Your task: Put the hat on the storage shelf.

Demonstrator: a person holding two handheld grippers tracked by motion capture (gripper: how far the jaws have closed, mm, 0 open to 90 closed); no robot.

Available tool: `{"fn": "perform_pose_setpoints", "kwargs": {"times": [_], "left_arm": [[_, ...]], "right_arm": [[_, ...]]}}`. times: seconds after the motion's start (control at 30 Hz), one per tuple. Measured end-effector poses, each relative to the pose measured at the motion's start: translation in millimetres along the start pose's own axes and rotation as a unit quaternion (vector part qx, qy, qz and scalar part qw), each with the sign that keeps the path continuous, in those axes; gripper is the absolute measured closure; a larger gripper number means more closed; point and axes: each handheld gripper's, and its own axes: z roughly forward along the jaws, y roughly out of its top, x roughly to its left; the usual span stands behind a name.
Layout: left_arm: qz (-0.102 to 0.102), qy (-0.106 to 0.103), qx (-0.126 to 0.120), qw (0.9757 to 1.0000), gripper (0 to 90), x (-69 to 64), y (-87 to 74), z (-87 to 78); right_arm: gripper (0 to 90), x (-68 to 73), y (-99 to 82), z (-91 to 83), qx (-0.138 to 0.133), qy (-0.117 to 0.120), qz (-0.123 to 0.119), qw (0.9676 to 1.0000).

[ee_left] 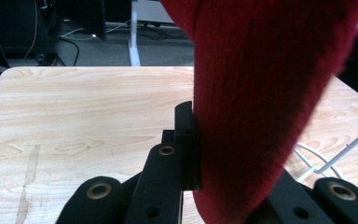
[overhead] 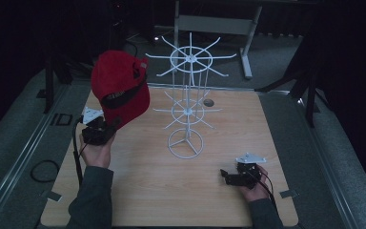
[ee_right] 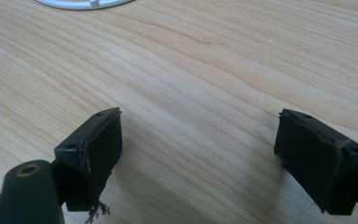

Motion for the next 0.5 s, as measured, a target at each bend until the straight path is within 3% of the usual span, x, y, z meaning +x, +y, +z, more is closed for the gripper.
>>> {"fn": "perform_pose_setpoints", "kwargs": {"times": [0.5], "left_arm": [[0.002,-0.002,-0.009,1.0,86.1,-2.9,7.1,-6.4]], "right_arm": [[15.0,0.0,0.0,-0.1,0.001,0.0,0.0,1.0]]}}
